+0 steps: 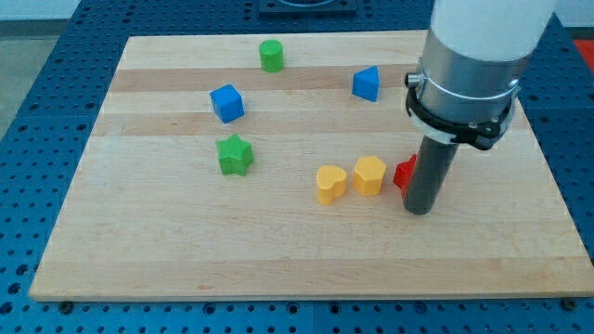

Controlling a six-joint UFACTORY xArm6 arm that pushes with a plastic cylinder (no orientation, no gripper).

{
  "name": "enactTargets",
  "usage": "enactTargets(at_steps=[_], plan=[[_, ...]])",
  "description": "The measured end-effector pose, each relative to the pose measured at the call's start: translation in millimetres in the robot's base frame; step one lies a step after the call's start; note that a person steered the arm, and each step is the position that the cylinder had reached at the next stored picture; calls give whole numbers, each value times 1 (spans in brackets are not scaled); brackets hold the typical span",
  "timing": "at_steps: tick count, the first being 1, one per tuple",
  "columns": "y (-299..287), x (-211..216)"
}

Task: Slide the yellow heart towards the center

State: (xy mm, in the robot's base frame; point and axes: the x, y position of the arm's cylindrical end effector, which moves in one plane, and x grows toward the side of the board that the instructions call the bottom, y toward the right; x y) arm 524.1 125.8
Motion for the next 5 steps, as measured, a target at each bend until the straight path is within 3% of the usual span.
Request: enactTargets(at_steps=[1, 2, 4, 5], plan=[[11, -11], [8, 7], [-65, 12], [-93, -7]])
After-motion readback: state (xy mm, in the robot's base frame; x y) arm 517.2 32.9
